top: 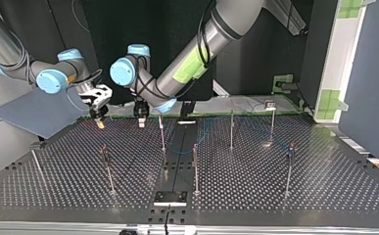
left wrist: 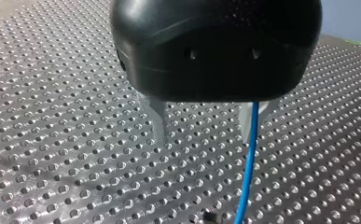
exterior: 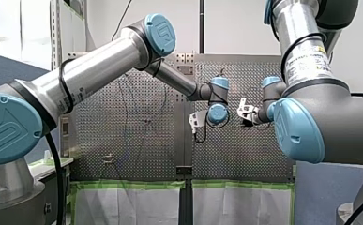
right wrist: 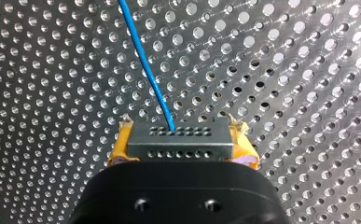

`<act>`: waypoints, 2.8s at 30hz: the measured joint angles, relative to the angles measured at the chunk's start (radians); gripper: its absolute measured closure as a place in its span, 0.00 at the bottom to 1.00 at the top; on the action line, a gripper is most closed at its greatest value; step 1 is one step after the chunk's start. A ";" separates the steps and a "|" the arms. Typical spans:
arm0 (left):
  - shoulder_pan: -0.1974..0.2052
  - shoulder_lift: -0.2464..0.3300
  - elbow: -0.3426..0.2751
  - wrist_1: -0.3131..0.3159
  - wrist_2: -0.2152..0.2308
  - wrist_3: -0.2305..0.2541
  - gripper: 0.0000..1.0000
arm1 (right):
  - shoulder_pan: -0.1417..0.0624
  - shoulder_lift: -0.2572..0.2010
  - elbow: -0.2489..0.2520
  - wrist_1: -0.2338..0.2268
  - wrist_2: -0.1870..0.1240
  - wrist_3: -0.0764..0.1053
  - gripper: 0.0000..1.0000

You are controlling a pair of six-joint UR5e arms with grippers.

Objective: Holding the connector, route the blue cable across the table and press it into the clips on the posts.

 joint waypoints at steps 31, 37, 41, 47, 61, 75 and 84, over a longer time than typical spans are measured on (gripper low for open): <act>-0.018 0.050 0.012 -0.098 -0.068 -0.037 1.00 | -0.002 -0.095 -0.013 0.007 -0.038 0.023 1.00; -0.030 0.098 0.012 -0.128 -0.097 -0.046 1.00 | -0.004 -0.127 -0.018 0.030 -0.038 0.029 1.00; -0.035 0.118 0.012 -0.133 -0.100 -0.046 1.00 | -0.004 -0.156 -0.022 0.057 -0.038 0.038 1.00; -0.043 0.124 0.012 -0.134 -0.101 -0.044 1.00 | 0.000 -0.205 -0.024 0.093 -0.040 0.067 1.00; -0.066 0.149 0.012 -0.103 -0.084 -0.039 1.00 | -0.013 -0.324 -0.024 0.212 -0.085 0.106 1.00; -0.078 0.180 0.013 -0.061 -0.084 -0.079 1.00 | -0.037 -0.354 -0.025 0.246 -0.111 0.107 1.00; -0.081 0.221 0.013 -0.001 -0.067 -0.059 1.00 | -0.045 -0.371 -0.033 0.247 -0.148 0.107 1.00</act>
